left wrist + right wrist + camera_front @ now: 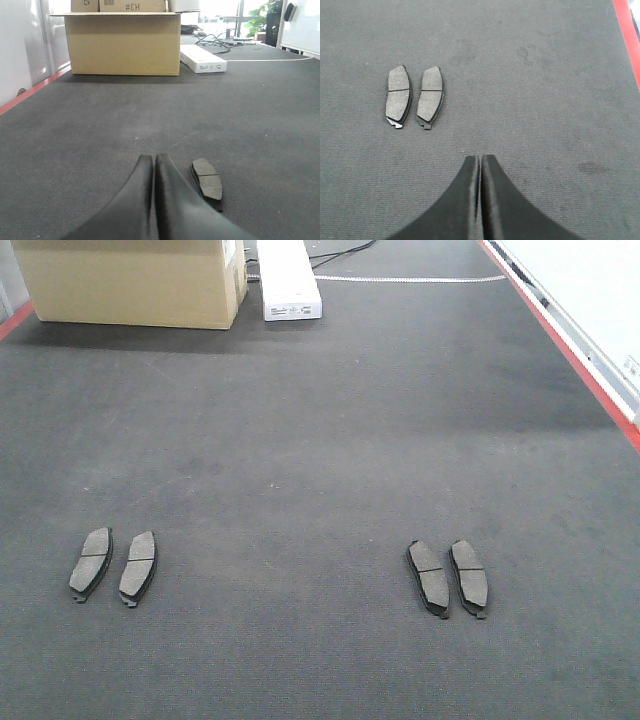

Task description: Move and align brake pads A on conveyor

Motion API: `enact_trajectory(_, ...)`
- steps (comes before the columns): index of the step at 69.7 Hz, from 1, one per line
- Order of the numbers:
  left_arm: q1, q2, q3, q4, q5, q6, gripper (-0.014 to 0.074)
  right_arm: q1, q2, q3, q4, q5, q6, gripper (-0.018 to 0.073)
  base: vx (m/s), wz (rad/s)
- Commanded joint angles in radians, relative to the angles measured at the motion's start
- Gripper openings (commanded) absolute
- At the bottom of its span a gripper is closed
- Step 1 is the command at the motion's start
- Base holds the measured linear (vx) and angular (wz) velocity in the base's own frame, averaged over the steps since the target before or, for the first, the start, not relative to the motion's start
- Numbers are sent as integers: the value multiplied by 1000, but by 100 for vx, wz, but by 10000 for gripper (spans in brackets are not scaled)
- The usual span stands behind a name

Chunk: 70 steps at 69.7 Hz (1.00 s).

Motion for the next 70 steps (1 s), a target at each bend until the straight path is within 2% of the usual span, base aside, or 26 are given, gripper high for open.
enact_trajectory(1,-2,-15,17,-9,-68,-1,-6,-7,0,-25,-19,-58,-8,-7,0,0)
enact_trajectory(12,-2,-15,17,-9,-68,-1,-6,-7,-13,-25,-33,-78,-10,-7,0,0)
enact_trajectory(19,-2,-15,17,-9,-68,-1,-6,-11,-29,-14,-40,-158,-10,-7,0,0)
enact_trajectory(26,-2,-15,17,-9,-68,-1,-6,-61,-60,39,-34,-275,-8,-7,0,0)
enact_trajectory(39,-2,-15,17,-9,-67,-1,-6,-175,-170,212,-35,-458,-8,-7,0,0)
enact_trajectory(46,-2,-15,17,-9,-67,-1,-6,-207,-258,314,-35,-523,-8,-7,0,0)
enact_trajectory(70,-2,-15,17,-9,-66,-1,-6,-205,-571,655,-38,-702,-9,-7,0,0)
